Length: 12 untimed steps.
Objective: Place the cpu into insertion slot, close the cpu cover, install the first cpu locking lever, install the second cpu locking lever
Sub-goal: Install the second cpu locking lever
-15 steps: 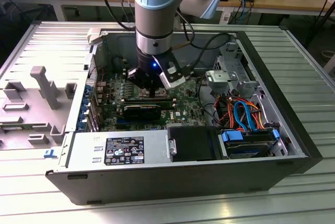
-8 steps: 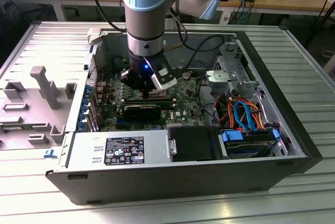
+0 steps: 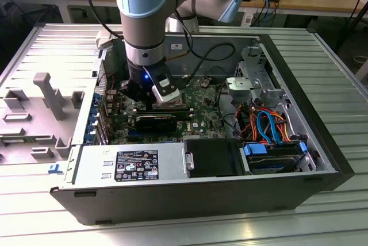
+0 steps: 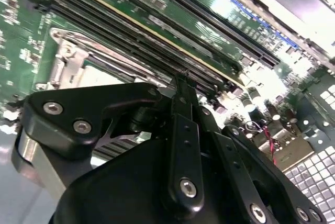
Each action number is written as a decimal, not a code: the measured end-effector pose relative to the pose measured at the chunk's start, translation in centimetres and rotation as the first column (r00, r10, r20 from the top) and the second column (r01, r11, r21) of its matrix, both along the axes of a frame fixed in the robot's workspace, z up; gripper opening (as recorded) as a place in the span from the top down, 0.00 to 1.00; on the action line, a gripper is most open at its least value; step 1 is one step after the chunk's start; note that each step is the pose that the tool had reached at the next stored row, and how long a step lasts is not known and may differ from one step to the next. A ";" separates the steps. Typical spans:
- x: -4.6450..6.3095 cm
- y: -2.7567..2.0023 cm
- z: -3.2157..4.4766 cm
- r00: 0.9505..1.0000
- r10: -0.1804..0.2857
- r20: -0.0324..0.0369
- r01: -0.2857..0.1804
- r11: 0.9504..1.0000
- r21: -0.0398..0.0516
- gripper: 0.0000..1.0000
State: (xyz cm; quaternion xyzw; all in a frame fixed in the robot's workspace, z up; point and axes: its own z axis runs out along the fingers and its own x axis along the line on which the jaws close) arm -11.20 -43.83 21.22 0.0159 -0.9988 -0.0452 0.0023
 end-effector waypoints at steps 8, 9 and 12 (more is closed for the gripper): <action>-0.1 0.01 -0.36 0.999 0.052 0.001 -0.052 0.998 0.036 0.89; 0.0 0.00 -0.43 0.999 0.054 0.001 -0.054 0.998 0.038 0.89; -0.1 -0.02 -0.82 0.998 0.056 0.001 -0.056 0.998 0.041 0.89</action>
